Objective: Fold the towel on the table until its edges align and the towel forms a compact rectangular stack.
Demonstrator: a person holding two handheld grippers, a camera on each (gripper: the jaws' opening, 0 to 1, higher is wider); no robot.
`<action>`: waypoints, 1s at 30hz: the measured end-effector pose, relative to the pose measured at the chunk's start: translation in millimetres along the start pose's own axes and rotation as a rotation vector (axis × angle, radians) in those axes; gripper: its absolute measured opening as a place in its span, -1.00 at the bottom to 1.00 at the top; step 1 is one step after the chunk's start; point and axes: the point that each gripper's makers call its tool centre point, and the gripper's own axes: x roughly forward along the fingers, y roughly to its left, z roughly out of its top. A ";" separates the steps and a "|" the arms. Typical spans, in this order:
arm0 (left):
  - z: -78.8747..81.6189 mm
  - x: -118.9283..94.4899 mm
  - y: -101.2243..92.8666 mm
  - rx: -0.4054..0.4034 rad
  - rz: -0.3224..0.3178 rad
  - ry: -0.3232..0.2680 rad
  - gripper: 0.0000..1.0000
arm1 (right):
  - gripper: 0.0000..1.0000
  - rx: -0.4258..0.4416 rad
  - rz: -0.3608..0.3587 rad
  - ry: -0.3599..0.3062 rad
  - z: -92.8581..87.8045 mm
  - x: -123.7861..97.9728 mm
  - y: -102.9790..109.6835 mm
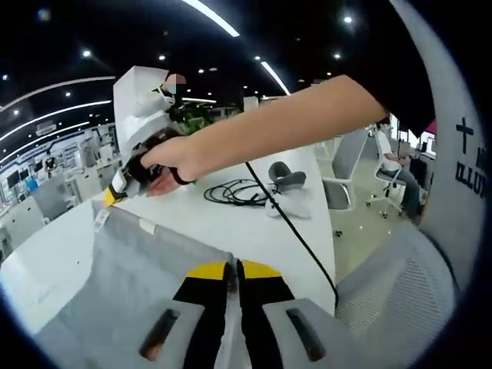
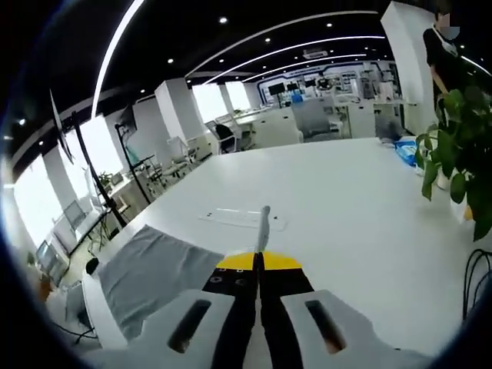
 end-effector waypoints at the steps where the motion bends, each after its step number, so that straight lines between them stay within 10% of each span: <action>1: 1.5 -4.6 2.5 -0.002 0.010 -0.005 -0.90 | -1.00 -0.001 0.004 -0.002 1.7 0.7 3.2; 30: 4.4 -115.8 41.7 -0.048 0.159 -0.085 -0.90 | -1.00 -0.065 0.083 -0.081 48.6 24.1 115.0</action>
